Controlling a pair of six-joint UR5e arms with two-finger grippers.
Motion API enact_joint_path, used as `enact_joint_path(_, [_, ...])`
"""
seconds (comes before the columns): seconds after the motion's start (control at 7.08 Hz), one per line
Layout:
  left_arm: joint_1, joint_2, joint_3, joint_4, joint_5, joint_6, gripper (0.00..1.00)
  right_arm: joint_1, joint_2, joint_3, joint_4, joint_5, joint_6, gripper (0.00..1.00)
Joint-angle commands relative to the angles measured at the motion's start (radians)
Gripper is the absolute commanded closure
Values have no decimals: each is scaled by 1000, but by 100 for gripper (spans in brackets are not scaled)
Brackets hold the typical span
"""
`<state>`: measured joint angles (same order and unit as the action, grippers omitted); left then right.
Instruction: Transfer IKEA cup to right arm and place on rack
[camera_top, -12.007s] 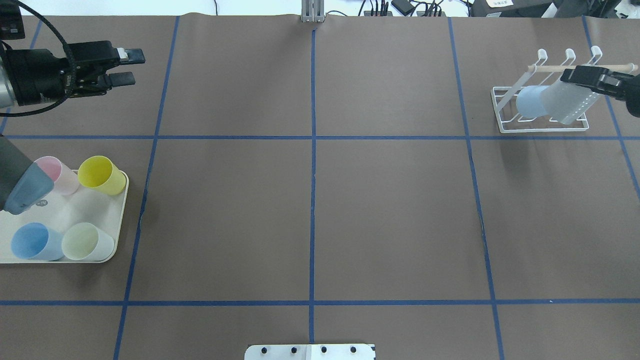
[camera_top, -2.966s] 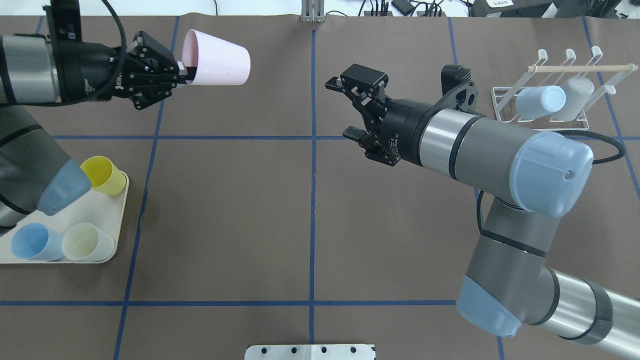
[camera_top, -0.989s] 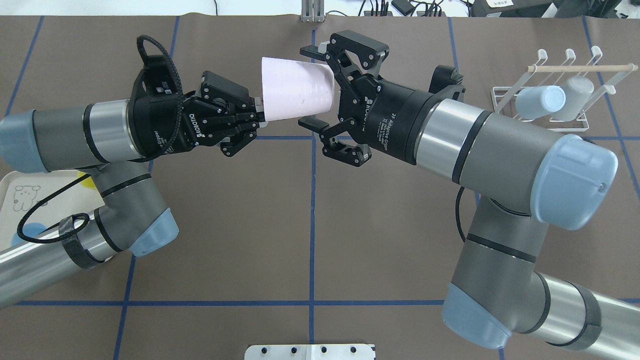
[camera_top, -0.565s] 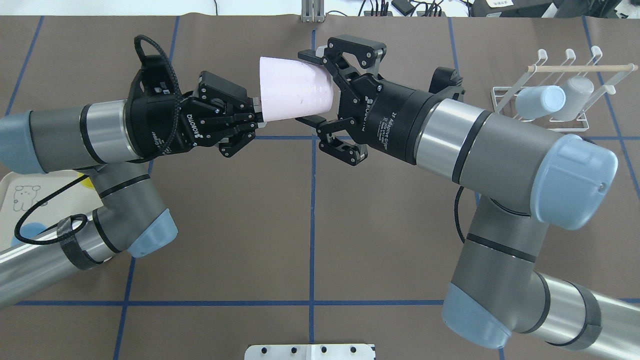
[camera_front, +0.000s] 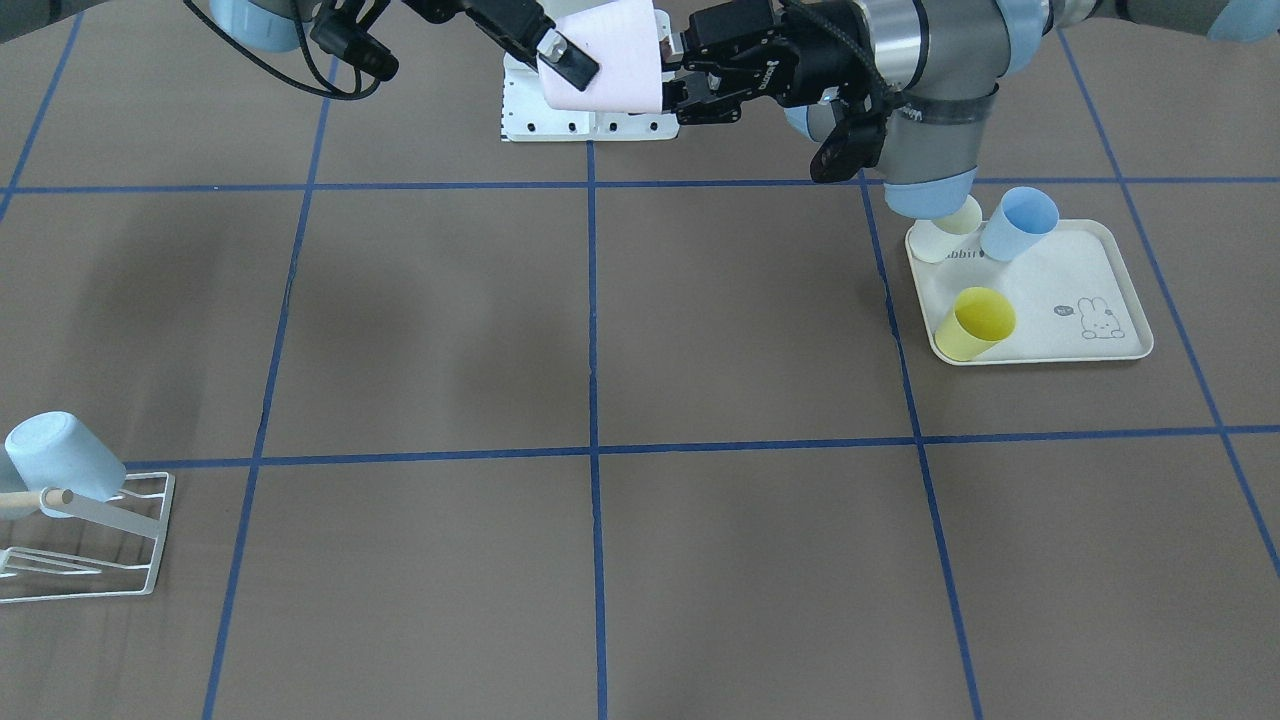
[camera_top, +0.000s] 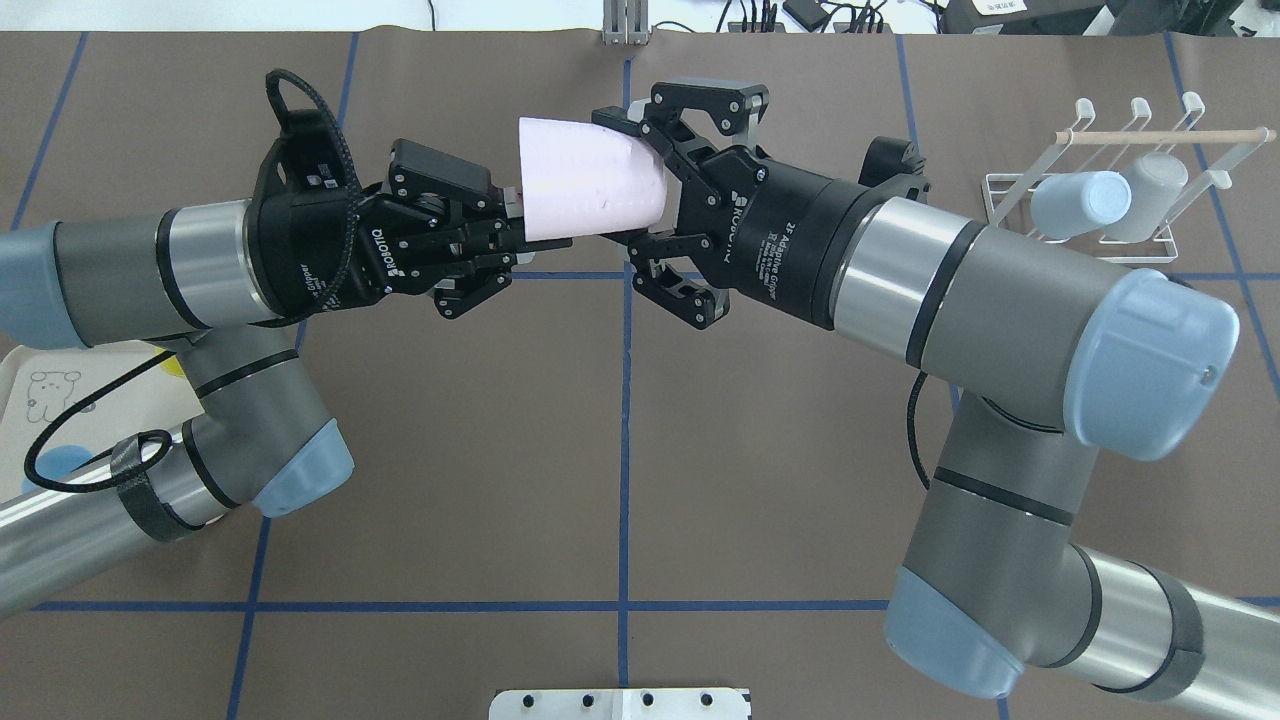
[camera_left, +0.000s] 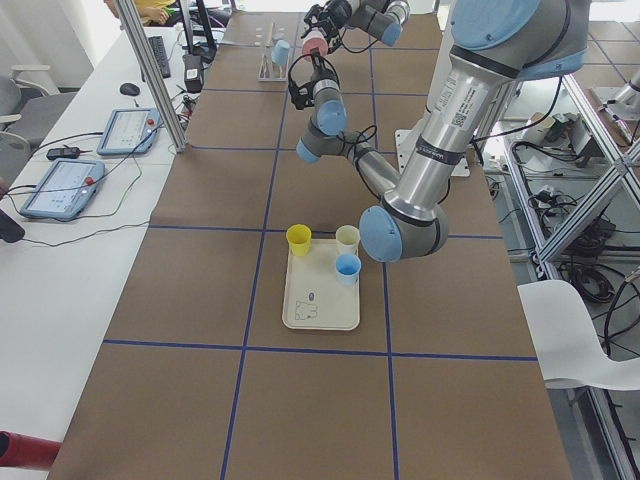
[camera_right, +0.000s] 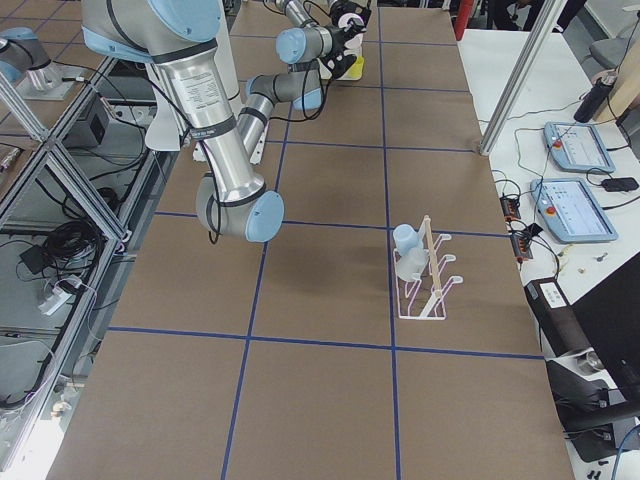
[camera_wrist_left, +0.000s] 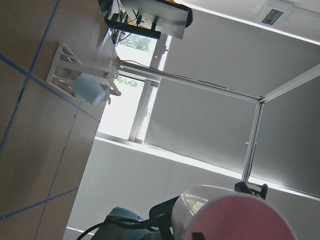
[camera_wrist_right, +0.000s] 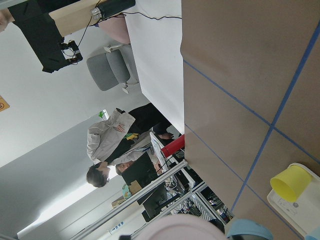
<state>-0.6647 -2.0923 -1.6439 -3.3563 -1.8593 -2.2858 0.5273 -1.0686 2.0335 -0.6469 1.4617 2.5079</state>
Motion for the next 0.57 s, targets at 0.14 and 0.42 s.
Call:
enact_joint_path(0.14, [-18, 1, 18, 9, 14, 19, 10, 242, -133, 13, -162, 306, -333, 100])
enact_joint_path(0.42, [-23, 21, 32, 11, 19, 28, 10, 397, -297, 16, -180, 402, -580, 100])
